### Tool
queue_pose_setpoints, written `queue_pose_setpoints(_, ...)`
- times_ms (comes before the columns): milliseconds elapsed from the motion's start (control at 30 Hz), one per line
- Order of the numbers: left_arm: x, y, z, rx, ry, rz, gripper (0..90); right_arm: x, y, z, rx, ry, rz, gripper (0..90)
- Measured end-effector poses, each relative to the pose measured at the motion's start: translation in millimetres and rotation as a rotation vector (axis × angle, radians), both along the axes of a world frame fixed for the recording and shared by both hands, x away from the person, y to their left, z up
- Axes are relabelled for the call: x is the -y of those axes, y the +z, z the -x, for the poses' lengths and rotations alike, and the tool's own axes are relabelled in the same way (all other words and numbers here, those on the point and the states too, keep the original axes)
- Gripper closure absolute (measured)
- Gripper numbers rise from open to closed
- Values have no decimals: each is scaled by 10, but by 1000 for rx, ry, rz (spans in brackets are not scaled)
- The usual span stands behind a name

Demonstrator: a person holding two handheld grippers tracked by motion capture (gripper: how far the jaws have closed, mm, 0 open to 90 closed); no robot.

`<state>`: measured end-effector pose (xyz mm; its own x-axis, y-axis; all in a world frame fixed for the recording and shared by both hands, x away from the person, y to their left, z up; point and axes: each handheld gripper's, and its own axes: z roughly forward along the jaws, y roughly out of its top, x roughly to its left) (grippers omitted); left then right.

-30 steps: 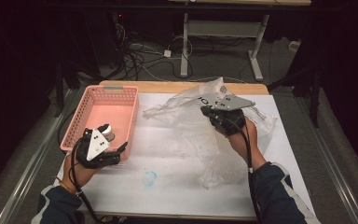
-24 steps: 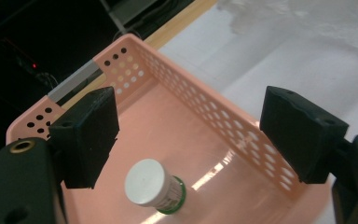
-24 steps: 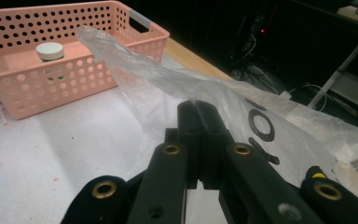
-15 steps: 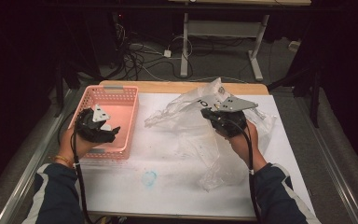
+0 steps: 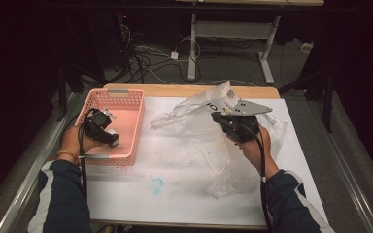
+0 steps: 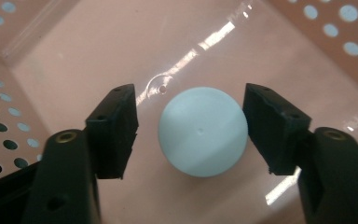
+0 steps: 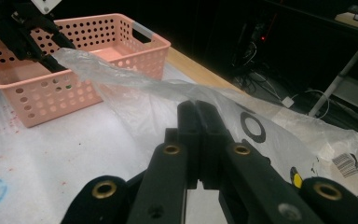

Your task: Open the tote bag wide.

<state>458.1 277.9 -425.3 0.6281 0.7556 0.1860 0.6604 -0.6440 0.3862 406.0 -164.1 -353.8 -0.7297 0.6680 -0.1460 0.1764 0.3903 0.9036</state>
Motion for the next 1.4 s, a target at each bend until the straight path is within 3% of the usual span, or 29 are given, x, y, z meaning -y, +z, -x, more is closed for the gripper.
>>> queue_pose_setpoints(167,46,-69,-51,-63,-36,-81,443,-9,-31,-3,-7,2,11,900)
queue_pose_setpoints(267,47,-71,-54,-60,-38,-81,445,-28,-47,-1,-6,6,17,900)
queue_pose_setpoints(367,19,-40,-40,-41,-46,-21,481,-41,-70,-4,-9,10,27,900)
queue_pose_setpoints(433,27,-45,-41,-35,-34,-44,482,-44,-76,-4,-9,10,28,900)
queue_pose_setpoints(667,49,-41,-31,-19,-31,-54,484,-56,-104,3,-12,18,35,900)
queue_pose_setpoints(1000,34,22,28,86,7,-1,485,-31,-96,15,1,9,27,900)
queue_pose_setpoints(1167,37,96,94,161,29,31,486,-16,-98,20,7,-3,27,900)
queue_pose_setpoints(1400,93,226,215,253,8,88,487,-23,-104,26,13,-6,29,900)
